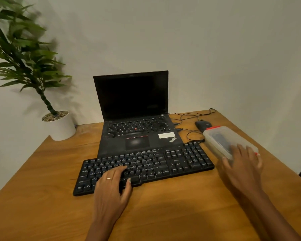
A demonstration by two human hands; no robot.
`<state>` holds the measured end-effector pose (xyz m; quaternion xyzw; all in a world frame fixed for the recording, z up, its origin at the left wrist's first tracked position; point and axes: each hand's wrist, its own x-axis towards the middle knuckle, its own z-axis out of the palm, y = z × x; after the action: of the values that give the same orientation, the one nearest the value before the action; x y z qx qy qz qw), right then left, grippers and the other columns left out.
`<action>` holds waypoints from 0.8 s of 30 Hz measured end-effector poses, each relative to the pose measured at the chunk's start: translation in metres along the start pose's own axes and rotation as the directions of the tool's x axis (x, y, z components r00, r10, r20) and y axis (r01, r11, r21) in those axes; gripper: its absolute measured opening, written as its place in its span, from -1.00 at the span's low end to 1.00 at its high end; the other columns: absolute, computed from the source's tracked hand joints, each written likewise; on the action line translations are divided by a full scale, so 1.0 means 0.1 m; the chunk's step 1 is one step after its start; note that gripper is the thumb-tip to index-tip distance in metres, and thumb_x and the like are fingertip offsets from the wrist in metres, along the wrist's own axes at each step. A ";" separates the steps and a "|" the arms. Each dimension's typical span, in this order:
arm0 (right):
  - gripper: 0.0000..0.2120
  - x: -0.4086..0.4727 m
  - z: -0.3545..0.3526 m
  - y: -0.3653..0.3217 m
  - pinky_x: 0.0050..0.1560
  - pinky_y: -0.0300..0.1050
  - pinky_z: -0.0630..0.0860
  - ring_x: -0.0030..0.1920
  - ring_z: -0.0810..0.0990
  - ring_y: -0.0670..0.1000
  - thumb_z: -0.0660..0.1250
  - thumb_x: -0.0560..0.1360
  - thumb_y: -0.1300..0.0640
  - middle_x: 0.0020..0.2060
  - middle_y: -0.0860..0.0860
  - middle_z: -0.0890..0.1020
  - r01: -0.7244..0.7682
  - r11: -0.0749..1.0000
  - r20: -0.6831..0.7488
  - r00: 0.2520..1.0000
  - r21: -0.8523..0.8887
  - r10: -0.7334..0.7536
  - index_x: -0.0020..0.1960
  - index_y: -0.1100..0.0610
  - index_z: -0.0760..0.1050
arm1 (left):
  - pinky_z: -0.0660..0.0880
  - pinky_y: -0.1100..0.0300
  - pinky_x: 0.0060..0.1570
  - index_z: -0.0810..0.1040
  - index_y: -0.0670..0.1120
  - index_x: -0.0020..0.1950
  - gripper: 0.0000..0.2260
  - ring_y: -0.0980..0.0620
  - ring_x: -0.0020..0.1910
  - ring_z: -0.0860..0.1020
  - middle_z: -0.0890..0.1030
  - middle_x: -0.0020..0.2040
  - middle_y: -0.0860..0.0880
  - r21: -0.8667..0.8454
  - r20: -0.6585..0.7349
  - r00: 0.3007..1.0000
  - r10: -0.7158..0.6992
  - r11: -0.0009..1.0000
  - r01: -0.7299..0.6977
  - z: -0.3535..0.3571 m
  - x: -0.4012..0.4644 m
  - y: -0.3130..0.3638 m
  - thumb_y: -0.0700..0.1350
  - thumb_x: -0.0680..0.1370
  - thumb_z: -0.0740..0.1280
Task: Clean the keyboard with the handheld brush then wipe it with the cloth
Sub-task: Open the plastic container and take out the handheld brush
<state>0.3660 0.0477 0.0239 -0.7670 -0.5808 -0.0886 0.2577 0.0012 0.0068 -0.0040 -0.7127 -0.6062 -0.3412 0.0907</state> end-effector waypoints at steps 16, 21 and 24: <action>-0.32 -0.78 -0.27 0.01 0.25 0.28 0.26 0.34 0.41 0.10 0.46 0.34 0.01 0.34 0.09 0.46 0.014 0.987 0.070 0.998 -0.160 -0.003 0.42 0.06 0.36 | 0.18 0.03 0.27 0.50 0.05 0.25 -0.61 0.27 0.13 0.35 0.58 0.15 0.08 -0.157 0.030 0.999 0.045 0.987 -0.040 0.20 0.22 0.61 0.16 0.52 0.13; -0.22 -1.01 -0.34 0.05 0.11 0.27 0.38 0.21 0.49 0.16 0.58 0.10 0.15 0.21 0.18 0.56 0.067 0.982 -0.032 0.997 -0.174 -0.073 0.31 0.14 0.47 | -0.09 0.13 0.41 0.41 0.11 0.35 -0.52 0.33 0.27 0.25 0.45 0.33 0.14 -0.309 0.149 0.967 0.208 0.938 -0.155 0.33 0.50 1.35 0.25 0.54 0.00; -0.32 -1.11 -0.38 0.14 0.15 0.19 0.34 0.21 0.45 0.14 0.52 0.15 0.21 0.19 0.17 0.58 0.093 0.986 -0.128 0.986 -0.140 -0.111 0.26 0.14 0.49 | -0.04 0.02 0.50 0.35 0.09 0.43 -0.49 0.16 0.40 0.28 0.38 0.42 0.08 -0.374 0.238 0.912 0.334 0.898 -0.232 0.45 0.67 1.79 0.25 0.55 -0.01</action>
<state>0.3513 -0.0675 0.0035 -0.7440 -0.5934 -0.1921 0.2397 0.1859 0.0406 0.0532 -0.8417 -0.4339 -0.3124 -0.0752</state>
